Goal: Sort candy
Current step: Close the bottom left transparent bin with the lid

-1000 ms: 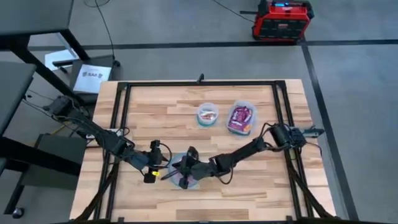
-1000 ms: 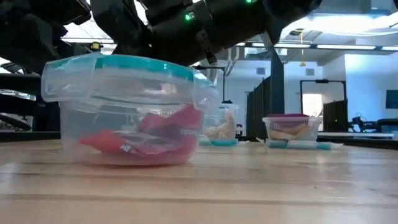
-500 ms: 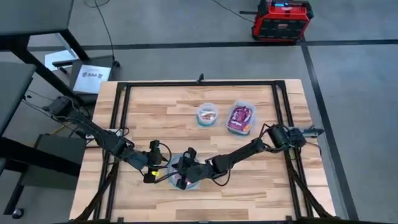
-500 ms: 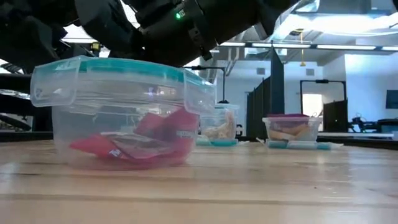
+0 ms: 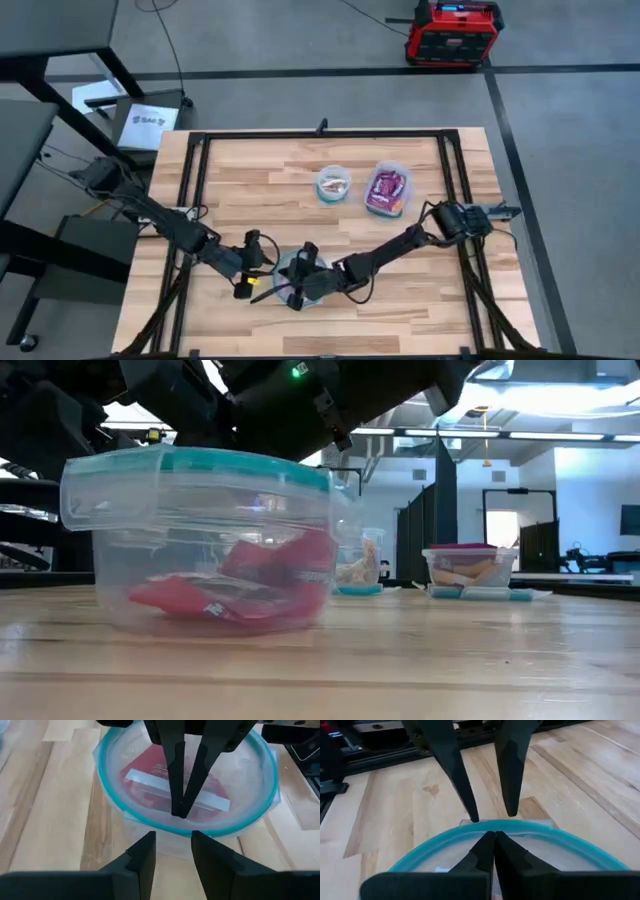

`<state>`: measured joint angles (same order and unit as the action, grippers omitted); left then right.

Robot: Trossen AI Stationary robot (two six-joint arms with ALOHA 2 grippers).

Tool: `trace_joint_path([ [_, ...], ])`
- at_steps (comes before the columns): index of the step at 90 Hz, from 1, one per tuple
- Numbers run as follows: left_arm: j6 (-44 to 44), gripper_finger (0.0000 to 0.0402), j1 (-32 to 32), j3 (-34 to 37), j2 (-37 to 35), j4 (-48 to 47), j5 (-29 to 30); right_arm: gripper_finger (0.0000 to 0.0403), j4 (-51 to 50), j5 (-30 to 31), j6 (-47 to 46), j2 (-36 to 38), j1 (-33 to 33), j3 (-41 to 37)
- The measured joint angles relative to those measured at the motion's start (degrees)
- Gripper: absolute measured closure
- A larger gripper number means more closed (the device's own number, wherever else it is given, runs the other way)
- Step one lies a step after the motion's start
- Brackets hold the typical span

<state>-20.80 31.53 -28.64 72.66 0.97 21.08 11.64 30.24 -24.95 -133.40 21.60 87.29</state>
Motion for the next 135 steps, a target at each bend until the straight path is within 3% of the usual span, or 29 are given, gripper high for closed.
trace_joint_path([
  [30, 1.64, 0.0289, -0.11, -0.34, -2.84, -5.04, 0.22, 0.0403, -0.23, -0.05, -0.14, 0.00, -0.01, 0.14],
  [59, 0.04, 0.0289, -0.13, -3.47, -8.86, -17.90, 0.39, 0.0403, 1.01, -0.04, 0.85, 0.12, -0.04, 0.11],
  [77, 0.06, 0.0289, -0.13, -0.86, -7.40, -9.29, 0.22, 0.0403, 1.18, -0.02, 0.95, 0.11, -0.01, 0.11],
  [114, 2.97, 0.0289, -0.11, -0.66, 3.01, 6.19, -1.09, 0.0403, 0.83, -0.11, 1.24, -0.09, 0.24, 0.09],
  [135, 0.24, 0.0289, -0.09, -0.77, 2.09, 4.14, -1.50, 0.0403, 1.02, 0.46, 2.16, 0.13, 0.49, 0.06],
])
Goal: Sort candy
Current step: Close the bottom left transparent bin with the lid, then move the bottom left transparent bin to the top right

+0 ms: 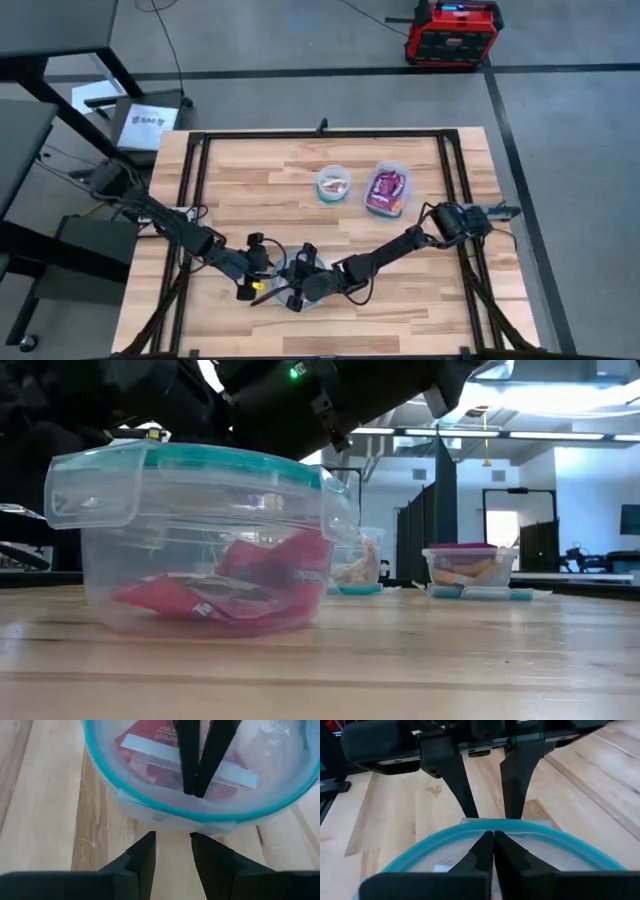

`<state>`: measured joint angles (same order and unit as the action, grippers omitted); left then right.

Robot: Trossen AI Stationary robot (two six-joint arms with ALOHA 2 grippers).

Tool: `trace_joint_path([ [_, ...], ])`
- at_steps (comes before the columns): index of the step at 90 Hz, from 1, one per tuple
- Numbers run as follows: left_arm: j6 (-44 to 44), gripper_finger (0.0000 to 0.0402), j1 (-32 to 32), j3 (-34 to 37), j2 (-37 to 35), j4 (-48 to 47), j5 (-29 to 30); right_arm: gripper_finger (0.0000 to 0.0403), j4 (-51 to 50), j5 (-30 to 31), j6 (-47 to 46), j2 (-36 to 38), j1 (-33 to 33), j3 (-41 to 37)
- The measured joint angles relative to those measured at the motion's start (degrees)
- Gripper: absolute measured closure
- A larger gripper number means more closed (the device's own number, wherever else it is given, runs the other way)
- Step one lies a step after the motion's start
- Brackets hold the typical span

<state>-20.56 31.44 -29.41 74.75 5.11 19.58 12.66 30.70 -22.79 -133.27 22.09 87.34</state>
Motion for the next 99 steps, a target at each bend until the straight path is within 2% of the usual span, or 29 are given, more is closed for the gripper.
trace_joint_path([
  [15, -5.41, 0.0289, 0.65, -0.16, -5.13, -7.31, 0.15, 0.0403, -0.53, -1.27, 2.27, 3.65, 0.01, -0.35],
  [25, -8.18, 0.0289, 0.75, -1.40, -9.26, -12.06, 0.08, 0.0403, -5.52, -2.54, 5.49, 8.85, 0.42, -0.71],
  [33, -10.72, 0.0289, 1.17, -2.32, -11.90, -15.21, 0.15, 0.0403, -13.17, -4.02, 3.62, 15.36, 1.09, -0.41],
  [44, -12.56, 0.0289, 2.85, -2.70, -14.29, -15.73, 0.10, 0.0403, -23.98, -13.27, -2.74, 20.88, 2.46, -0.16],
  [48, -12.67, 0.0289, 3.38, -2.71, -14.66, -15.12, 0.10, 0.0403, -24.86, -14.83, -4.24, 20.58, 3.32, -0.76],
  [65, -12.02, 0.0289, 3.63, -2.73, -14.70, -13.66, 0.24, 0.0403, -19.79, -14.80, -7.24, 14.04, 4.16, -0.97],
  [82, -12.10, 0.0289, 3.76, -2.71, -14.68, -13.71, 0.34, 0.0403, -21.17, -10.82, -7.34, 11.71, 1.14, -0.86],
  [99, -12.08, 0.0289, 3.83, -2.71, -14.66, -13.83, 0.43, 0.0403, -22.50, -11.48, -2.29, 11.83, -4.82, -0.73],
])
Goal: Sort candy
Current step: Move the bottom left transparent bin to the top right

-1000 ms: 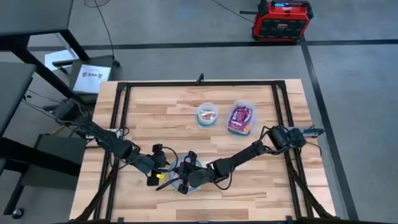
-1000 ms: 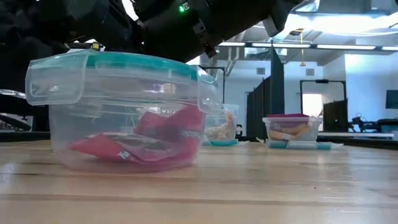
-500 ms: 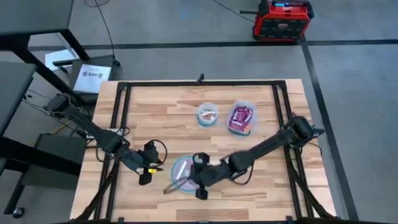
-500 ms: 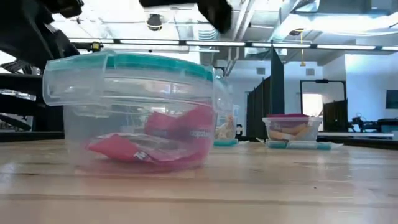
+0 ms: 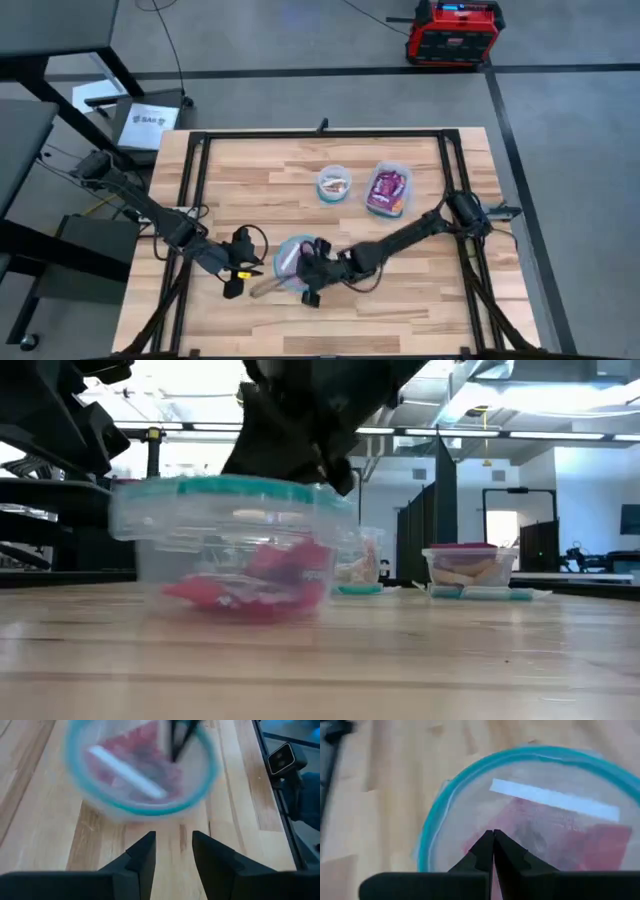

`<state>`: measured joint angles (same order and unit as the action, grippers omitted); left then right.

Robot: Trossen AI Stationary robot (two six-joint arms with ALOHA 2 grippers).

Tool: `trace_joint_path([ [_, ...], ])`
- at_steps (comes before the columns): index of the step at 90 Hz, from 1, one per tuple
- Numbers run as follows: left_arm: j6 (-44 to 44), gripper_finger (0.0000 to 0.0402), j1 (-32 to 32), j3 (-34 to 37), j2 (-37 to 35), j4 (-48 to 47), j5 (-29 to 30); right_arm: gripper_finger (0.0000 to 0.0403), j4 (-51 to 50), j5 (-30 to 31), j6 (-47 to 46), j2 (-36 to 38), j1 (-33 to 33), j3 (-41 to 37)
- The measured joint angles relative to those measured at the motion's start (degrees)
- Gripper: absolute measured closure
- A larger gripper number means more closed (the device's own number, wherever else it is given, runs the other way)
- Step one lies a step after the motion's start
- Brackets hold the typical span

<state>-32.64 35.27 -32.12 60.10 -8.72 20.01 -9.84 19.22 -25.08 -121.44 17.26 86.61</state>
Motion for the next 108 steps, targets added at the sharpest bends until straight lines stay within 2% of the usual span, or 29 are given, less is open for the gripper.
trace_joint_path([
  [14, -0.03, 0.0289, -0.02, 0.00, -0.51, -2.05, 0.04, 0.0403, 1.91, -3.01, 6.55, -0.28, -6.78, -0.09],
  [31, -0.52, 0.0289, -1.62, 0.00, -3.04, -5.93, 0.10, 0.0403, 10.91, -11.84, 15.62, -3.33, -15.82, 1.28],
  [46, -0.16, 0.0289, -3.56, 0.00, -5.58, -7.95, 0.12, 0.0403, 12.35, -14.26, 20.26, -7.28, -22.97, 6.16],
  [62, 0.07, 0.0289, -5.97, 0.02, -7.92, -9.21, 0.15, 0.0403, 11.95, -14.91, 23.79, -6.77, -29.01, 9.64],
  [72, 0.04, 0.0289, -7.07, 0.02, -9.42, -10.50, 0.14, 0.0403, 7.70, -17.04, 27.61, -0.89, -30.07, 10.95],
  [87, 1.40, 0.0289, -8.65, 0.02, -11.21, -10.29, 0.20, 0.0403, -9.11, -18.09, 36.89, 13.78, -28.65, 11.98],
  [100, 3.34, 0.0289, -10.85, 0.02, -11.19, -9.96, 1.27, 0.0401, -25.57, -15.82, 27.77, 23.32, -30.47, 11.76],
  [108, 5.24, 0.0289, -11.94, 0.02, -11.15, -9.94, 1.22, 0.0380, -34.74, -16.11, 22.25, 26.44, -32.06, 11.57],
])
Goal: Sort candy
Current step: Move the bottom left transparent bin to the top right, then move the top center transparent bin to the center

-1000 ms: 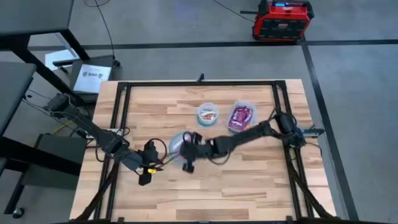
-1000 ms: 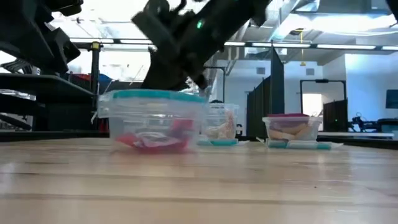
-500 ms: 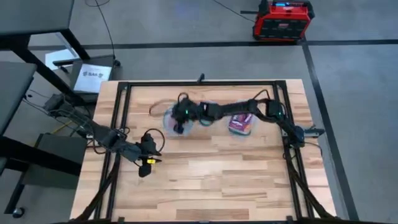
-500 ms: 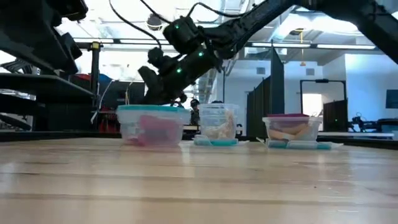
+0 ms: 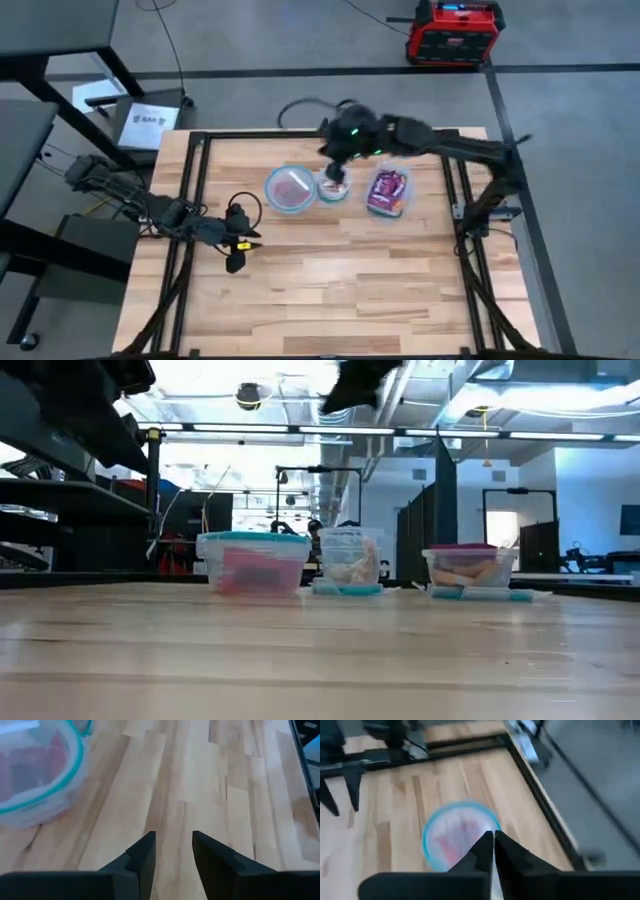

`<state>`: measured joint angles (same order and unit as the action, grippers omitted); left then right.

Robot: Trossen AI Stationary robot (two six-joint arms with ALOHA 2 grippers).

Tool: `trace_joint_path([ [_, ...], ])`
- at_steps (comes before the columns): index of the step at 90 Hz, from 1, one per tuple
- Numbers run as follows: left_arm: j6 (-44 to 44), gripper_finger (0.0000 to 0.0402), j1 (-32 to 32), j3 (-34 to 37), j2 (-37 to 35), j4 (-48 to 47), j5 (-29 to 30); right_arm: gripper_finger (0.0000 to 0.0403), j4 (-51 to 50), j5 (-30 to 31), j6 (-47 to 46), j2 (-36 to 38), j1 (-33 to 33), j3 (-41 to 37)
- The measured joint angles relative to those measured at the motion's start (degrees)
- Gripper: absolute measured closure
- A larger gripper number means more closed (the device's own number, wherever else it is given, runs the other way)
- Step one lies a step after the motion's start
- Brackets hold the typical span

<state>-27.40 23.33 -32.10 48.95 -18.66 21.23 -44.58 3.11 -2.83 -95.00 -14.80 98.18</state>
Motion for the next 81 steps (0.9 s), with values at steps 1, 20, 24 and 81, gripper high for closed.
trace_joint_path([
  [1, 0.29, 0.0289, -0.14, 0.00, 0.00, -0.01, 0.00, 0.0376, -0.94, -0.04, -0.47, 0.16, -0.11, -0.16],
  [20, 4.52, 0.0289, -2.02, 0.00, 0.00, -0.02, -5.24, 0.0260, -1.59, -0.65, -0.41, -2.96, 2.60, -7.11],
  [24, 4.75, 0.0289, -2.12, 0.00, 0.00, -0.04, -6.59, 0.0234, -1.63, -0.70, 0.09, -4.18, 3.02, -8.12],
  [81, 7.45, 0.0289, -2.18, 0.00, 0.00, -5.94, -7.41, 0.0184, 0.59, 0.35, 3.49, -20.19, 4.10, -8.73],
])
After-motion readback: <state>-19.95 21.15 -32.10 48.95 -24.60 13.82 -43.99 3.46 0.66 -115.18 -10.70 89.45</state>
